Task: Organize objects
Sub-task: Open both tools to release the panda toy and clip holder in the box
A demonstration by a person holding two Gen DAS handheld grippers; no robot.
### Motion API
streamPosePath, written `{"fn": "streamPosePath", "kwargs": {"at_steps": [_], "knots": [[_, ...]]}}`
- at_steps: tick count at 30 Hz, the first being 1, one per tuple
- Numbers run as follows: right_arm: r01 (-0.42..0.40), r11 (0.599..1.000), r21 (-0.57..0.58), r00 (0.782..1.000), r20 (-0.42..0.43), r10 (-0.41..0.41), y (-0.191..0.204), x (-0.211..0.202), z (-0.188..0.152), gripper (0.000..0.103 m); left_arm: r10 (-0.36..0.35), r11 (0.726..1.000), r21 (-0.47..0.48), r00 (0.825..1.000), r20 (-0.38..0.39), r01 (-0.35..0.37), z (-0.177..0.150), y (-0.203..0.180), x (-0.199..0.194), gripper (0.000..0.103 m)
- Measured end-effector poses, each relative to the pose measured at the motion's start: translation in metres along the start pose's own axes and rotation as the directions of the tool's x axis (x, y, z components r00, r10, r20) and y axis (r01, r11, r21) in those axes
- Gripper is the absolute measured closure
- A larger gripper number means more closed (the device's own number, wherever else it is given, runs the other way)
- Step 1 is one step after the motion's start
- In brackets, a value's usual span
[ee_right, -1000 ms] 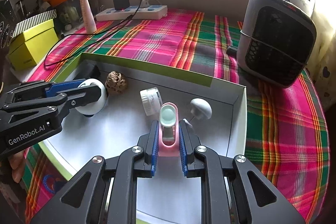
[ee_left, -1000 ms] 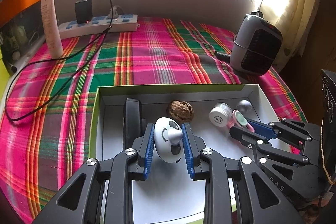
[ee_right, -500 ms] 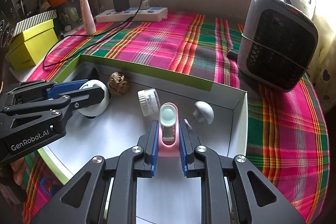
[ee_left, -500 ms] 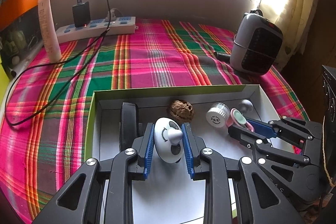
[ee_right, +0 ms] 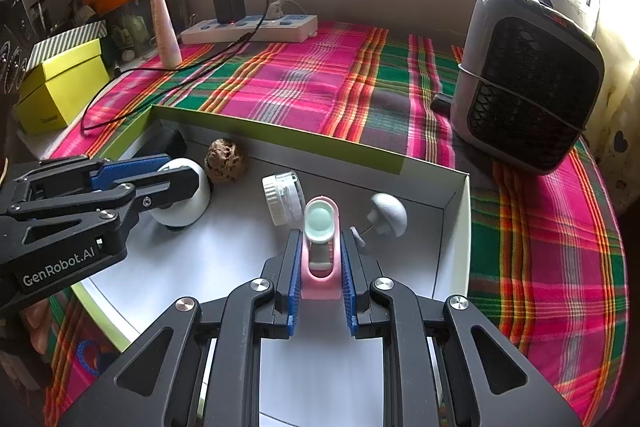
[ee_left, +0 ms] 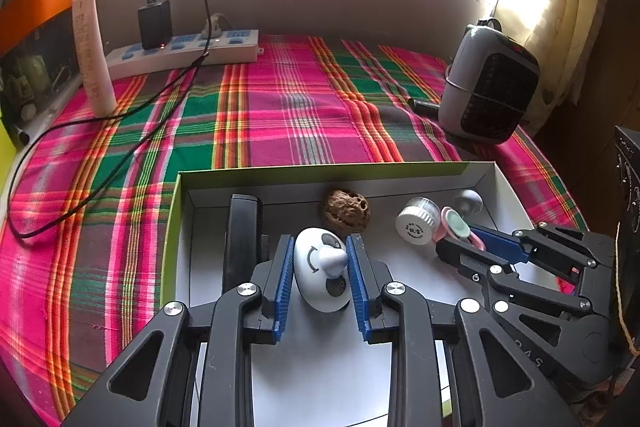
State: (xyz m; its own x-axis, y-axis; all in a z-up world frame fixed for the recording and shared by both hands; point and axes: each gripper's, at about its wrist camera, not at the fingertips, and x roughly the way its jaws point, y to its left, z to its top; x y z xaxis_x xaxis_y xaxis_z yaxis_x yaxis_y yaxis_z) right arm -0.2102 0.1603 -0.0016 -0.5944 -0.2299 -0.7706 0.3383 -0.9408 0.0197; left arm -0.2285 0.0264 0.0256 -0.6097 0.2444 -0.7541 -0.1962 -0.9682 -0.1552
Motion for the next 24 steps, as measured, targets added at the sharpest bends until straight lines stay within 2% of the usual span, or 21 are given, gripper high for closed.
{"fn": "streamPosePath", "kwargs": {"at_steps": [6,13,19,24], "knots": [[-0.004,1.0,-0.002,1.0,0.01,0.005,0.001,-0.002,0.0,0.074,-0.006,1.0,-0.001,1.0,-0.005,0.006,-0.001,0.001,0.0,0.076],[0.004,1.0,0.002,1.0,0.015,-0.004,0.001,-0.004,-0.001,0.071,-0.013,1.0,-0.004,1.0,0.003,0.013,-0.001,0.001,-0.003,0.069],[0.003,1.0,0.005,1.0,0.021,-0.003,0.001,-0.007,-0.002,0.059,-0.011,1.0,-0.011,1.0,0.01,0.011,-0.002,0.001,-0.007,0.063],[0.007,1.0,0.014,0.999,0.032,-0.008,0.002,-0.012,-0.003,0.058,-0.01,1.0,-0.016,1.0,0.016,0.01,-0.004,0.002,-0.013,0.062]]}}
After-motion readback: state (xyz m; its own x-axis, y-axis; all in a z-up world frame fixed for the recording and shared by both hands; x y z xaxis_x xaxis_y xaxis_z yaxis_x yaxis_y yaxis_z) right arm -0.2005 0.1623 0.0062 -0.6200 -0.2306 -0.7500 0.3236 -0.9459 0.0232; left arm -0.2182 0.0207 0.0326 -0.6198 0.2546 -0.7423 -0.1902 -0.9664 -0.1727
